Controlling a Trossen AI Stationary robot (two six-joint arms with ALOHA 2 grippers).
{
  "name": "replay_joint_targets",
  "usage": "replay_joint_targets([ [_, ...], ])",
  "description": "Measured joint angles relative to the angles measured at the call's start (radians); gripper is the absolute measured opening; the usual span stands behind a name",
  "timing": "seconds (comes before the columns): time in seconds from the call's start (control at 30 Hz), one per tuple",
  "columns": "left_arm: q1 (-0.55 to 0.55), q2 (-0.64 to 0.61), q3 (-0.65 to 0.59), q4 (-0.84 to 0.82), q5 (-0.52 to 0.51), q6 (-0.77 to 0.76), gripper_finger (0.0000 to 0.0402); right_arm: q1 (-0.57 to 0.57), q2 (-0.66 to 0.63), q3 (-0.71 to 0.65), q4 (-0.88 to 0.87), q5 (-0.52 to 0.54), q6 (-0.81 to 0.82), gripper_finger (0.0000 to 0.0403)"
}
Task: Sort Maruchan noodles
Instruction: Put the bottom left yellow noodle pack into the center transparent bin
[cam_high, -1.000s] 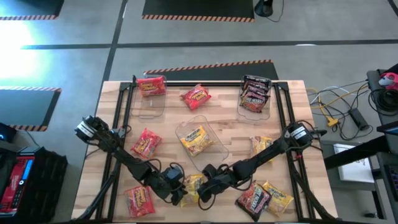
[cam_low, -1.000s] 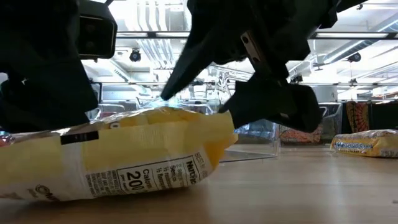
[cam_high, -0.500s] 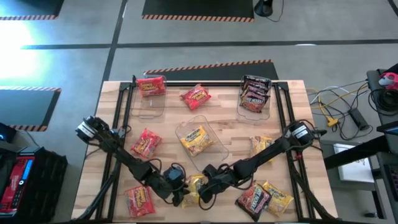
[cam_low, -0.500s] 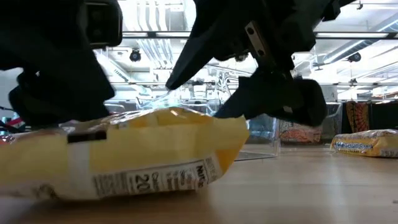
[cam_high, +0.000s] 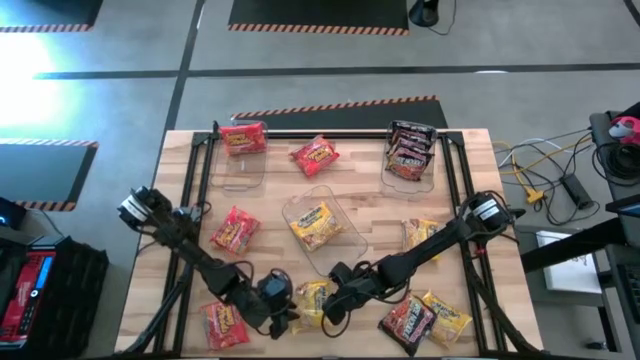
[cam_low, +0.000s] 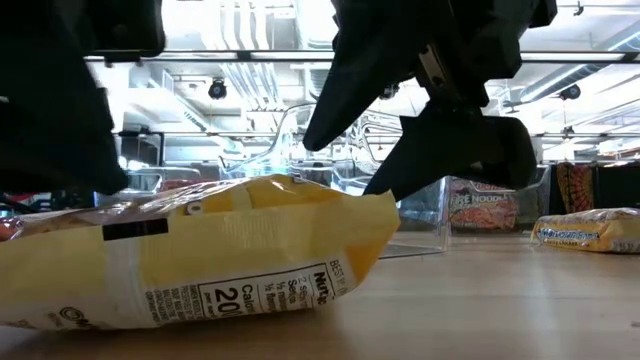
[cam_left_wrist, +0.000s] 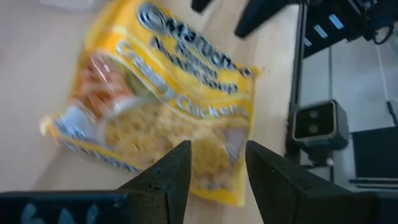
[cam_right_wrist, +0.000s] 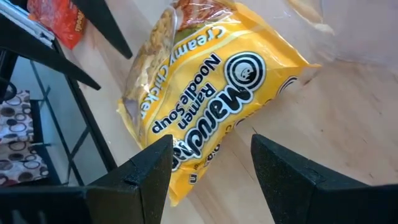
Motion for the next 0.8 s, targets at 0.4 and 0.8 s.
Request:
replay_joint_targets([
  [0.4,-0.007,0.072,-0.001,0.054,0.033,-0.074,0.0135,-0.002,0.0,0.0,0.014,0.0,-0.009,0.0206],
  [0.8,-0.007,0.081,-0.012,0.033,0.04,-0.106,0.0135,-0.002,0.0,0.0,0.015,-0.103,0.011,0.0206],
])
